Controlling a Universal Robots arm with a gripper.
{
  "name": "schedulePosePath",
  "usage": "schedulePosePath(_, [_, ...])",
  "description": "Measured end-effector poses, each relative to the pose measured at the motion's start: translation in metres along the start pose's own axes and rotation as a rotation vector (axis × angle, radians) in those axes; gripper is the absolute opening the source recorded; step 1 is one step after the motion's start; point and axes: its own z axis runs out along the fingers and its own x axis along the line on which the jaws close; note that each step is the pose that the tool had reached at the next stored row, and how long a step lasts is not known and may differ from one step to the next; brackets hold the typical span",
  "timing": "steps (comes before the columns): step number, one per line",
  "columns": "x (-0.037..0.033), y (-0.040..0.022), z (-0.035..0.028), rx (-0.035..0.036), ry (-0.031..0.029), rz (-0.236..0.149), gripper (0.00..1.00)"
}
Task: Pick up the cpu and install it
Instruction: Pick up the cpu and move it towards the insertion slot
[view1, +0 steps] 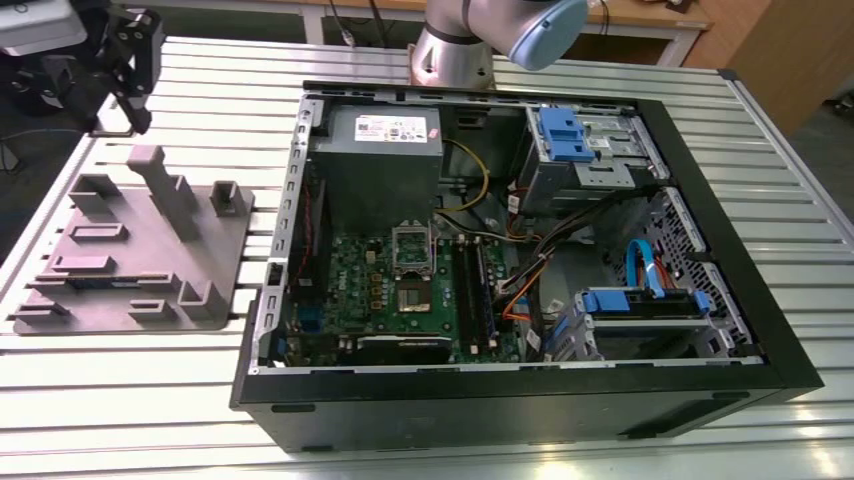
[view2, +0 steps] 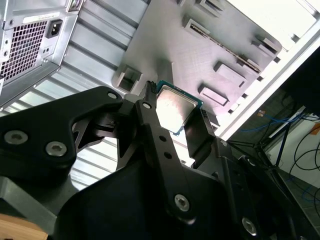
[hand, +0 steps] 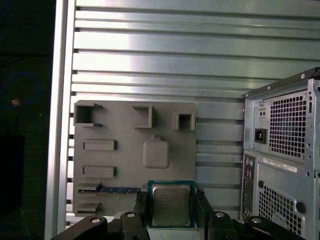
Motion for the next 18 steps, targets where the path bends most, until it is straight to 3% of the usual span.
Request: schedulePosePath(18, [-0.0047,-0.0001,0.0004,0.0,0.0,0.0,0.47])
